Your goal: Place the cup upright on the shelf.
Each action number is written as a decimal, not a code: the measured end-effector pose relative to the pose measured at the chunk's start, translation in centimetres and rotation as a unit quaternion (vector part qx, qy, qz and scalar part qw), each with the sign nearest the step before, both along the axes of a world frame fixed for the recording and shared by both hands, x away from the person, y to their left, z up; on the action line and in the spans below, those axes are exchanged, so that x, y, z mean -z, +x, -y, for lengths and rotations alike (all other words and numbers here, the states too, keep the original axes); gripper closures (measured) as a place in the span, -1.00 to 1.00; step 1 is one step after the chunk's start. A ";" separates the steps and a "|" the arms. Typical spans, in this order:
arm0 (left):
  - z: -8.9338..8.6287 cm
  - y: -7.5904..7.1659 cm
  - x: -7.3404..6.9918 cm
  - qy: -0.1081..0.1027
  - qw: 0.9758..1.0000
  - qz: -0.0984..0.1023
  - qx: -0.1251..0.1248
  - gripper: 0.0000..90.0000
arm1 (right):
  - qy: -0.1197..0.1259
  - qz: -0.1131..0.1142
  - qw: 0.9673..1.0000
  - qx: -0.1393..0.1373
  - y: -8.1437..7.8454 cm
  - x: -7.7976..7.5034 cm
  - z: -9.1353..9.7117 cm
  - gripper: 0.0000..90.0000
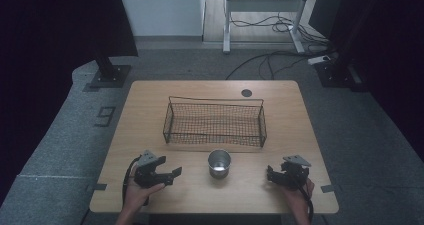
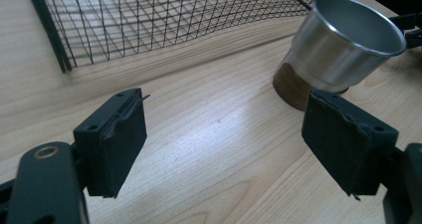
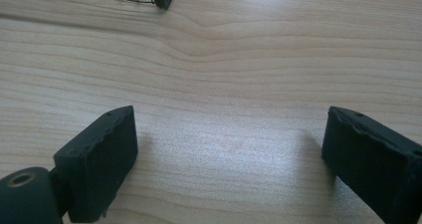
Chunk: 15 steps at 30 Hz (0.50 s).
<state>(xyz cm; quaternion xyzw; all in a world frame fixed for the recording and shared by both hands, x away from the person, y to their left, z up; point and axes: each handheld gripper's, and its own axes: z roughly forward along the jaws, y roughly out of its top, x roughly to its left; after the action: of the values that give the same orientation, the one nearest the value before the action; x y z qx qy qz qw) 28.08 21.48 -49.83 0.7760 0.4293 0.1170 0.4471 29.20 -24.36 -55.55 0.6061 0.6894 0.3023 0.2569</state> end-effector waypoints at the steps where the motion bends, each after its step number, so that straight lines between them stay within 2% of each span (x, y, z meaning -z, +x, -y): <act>1: 0.1 0.0 -0.1 0.000 1.000 0.000 0.000 -0.60 | 0.000 0.000 1.000 0.000 0.0 0.0 0.0 -0.83; 5: 0.7 -0.1 -0.6 -0.001 1.000 -0.002 0.008 -0.60 | 0.001 0.001 1.000 0.004 -0.2 0.0 0.0 -0.82; 8: 1.1 -0.2 -1.2 -0.016 1.000 -0.008 0.017 -0.61 | 0.001 0.001 1.000 0.004 -0.3 0.0 0.0 -0.82; 15: 2.1 -0.2 -2.3 -0.013 0.999 -0.001 0.033 -0.61 | 0.000 0.001 1.000 0.005 -0.4 0.0 0.0 -0.82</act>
<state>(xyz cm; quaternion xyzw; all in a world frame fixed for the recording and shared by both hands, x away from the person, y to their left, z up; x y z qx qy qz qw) 27.89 19.38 -47.57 0.7837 0.4056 0.0962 0.4604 28.83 -24.33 -55.55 0.6089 0.6861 0.3022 0.2591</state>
